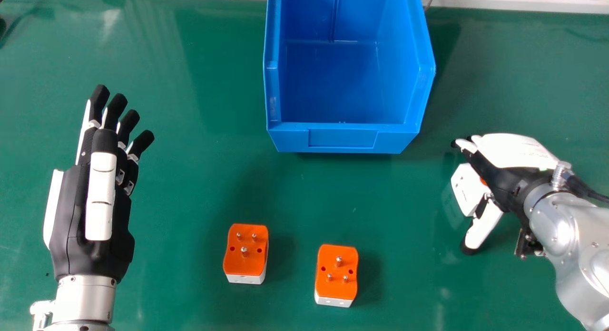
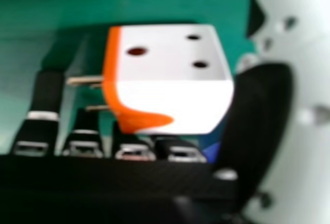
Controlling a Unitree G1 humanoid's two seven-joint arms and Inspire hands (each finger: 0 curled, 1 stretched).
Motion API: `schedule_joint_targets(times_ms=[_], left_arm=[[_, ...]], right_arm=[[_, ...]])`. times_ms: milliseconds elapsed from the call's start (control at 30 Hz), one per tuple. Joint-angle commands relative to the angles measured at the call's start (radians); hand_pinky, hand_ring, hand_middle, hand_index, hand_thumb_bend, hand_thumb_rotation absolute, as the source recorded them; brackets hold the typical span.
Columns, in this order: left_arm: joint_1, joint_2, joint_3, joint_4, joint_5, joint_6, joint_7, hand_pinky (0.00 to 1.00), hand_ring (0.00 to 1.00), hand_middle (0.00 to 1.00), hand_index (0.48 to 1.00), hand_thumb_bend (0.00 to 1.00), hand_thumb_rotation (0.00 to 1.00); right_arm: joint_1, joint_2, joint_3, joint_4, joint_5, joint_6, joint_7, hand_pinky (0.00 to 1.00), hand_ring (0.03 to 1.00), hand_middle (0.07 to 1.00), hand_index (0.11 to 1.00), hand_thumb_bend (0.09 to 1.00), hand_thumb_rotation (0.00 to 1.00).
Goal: Pick all objects and put in blue box
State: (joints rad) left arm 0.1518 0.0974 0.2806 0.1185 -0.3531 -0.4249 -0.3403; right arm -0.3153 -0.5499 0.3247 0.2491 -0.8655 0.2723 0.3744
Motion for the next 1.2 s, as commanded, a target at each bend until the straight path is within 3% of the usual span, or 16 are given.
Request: schedule_joint_targets(times_ms=[0,100,300,533,567,633,667,767,800,900,933,1167], left_arm=[[0.003,0.008,-0.002,-0.026,0.001,-0.006,-0.003,0.92,0.96,0.98,0.98,0.71,0.82],[0.007,0.005,-0.005,-0.037,0.006,0.001,0.004,0.92,0.96,0.98,0.98,0.71,0.82],[0.007,0.008,-0.005,-0.039,0.002,0.011,0.004,0.92,0.96,0.98,0.982,0.71,0.82],[0.0,0.009,0.0,-0.026,0.003,0.0,-0.001,0.92,0.96,0.98,0.982,0.71,0.82],[-0.001,0.009,0.001,-0.024,0.004,-0.003,-0.001,0.92,0.97,0.98,0.983,0.71,0.83],[-0.001,0.01,0.001,-0.023,0.005,-0.004,-0.002,0.92,0.97,0.98,0.983,0.71,0.83],[-0.001,0.01,0.002,-0.022,0.004,-0.004,-0.002,0.92,0.97,0.98,0.983,0.71,0.83],[-0.002,0.008,0.003,-0.023,0.001,-0.002,-0.002,0.92,0.97,0.98,0.983,0.71,0.83],[-0.002,0.008,0.003,-0.023,0.001,-0.001,-0.001,0.92,0.97,0.98,0.983,0.71,0.83],[-0.002,0.007,0.004,-0.024,0.0,0.0,0.001,0.92,0.97,0.98,0.983,0.71,0.83],[-0.001,0.006,0.004,-0.025,0.001,0.001,0.001,0.92,0.96,0.98,0.982,0.71,0.83],[-0.003,0.006,0.005,-0.023,0.001,-0.005,0.0,0.92,0.96,0.98,0.98,0.71,0.83]], right_arm=[[0.027,-0.012,0.018,0.024,-0.007,0.01,-0.008,0.78,0.934,0.975,0.929,0.879,0.06],[0.035,0.0,0.017,0.015,-0.017,0.029,-0.058,0.78,0.934,0.975,0.929,0.879,0.06],[0.04,0.022,0.01,0.001,-0.037,0.119,-0.124,0.78,0.93,0.971,0.917,0.872,0.05],[0.053,0.042,-0.001,-0.033,-0.032,0.166,-0.193,0.78,0.93,0.971,0.917,0.872,0.05],[0.055,0.045,-0.004,-0.038,-0.028,0.17,-0.201,0.7,0.825,0.881,0.834,0.8,0.04],[0.061,0.052,-0.013,-0.053,-0.017,0.177,-0.215,0.7,0.825,0.881,0.834,0.8,0.04],[0.063,0.055,-0.016,-0.058,-0.014,0.18,-0.222,0.62,0.74,0.807,0.771,0.742,0.03],[0.068,0.06,-0.021,-0.072,-0.011,0.184,-0.23,0.62,0.74,0.807,0.771,0.742,0.03],[0.068,0.061,-0.023,-0.076,-0.008,0.185,-0.229,0.56,0.671,0.749,0.719,0.696,0.03],[0.076,0.066,-0.036,-0.092,0.007,0.179,-0.232,0.56,0.671,0.749,0.719,0.696,0.03],[0.078,0.066,-0.038,-0.096,0.009,0.178,-0.232,0.51,0.616,0.703,0.676,0.659,0.02],[0.083,0.064,-0.04,-0.098,0.016,0.171,-0.237,0.43,0.536,0.633,0.616,0.606,0.01]])
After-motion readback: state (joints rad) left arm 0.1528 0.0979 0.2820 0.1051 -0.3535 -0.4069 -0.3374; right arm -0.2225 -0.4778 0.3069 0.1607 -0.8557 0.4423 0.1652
